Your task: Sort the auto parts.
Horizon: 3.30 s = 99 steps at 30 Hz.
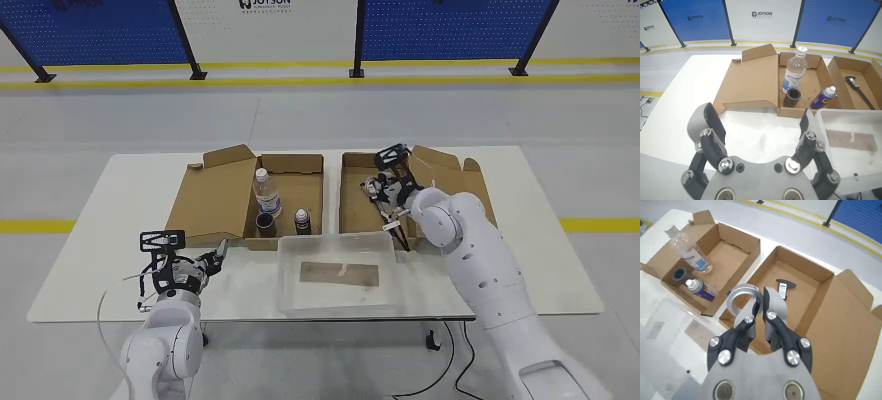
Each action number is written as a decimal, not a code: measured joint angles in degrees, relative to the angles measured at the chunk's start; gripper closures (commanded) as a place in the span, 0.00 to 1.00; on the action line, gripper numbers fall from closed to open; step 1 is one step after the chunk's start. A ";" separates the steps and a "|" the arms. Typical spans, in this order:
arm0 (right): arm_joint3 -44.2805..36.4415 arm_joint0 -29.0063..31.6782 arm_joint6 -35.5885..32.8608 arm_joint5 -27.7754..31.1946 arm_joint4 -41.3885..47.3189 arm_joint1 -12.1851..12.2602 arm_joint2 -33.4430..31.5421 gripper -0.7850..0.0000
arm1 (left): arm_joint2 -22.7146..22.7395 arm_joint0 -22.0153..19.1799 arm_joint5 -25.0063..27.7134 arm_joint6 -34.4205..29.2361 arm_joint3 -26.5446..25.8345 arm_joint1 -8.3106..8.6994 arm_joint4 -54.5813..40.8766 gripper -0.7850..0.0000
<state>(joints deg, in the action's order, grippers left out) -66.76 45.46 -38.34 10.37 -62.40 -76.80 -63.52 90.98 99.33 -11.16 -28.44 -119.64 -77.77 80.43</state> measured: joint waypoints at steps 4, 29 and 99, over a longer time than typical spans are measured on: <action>5.45 -1.76 -0.78 -2.26 0.10 -0.55 1.15 1.00 | 0.00 0.00 0.00 0.00 0.00 0.00 0.00 0.00; 22.48 -8.47 0.23 -0.57 5.17 -4.12 7.28 0.73 | 0.00 0.00 0.00 0.00 0.00 0.00 0.00 0.00; -44.75 40.89 9.02 9.07 17.67 5.80 -36.78 0.00 | 0.00 0.00 0.00 0.00 0.00 0.00 0.00 0.00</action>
<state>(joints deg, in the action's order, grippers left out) -111.51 86.36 -29.32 19.44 -44.73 -71.01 -100.31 90.98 99.33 -11.16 -28.44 -119.64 -77.77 80.43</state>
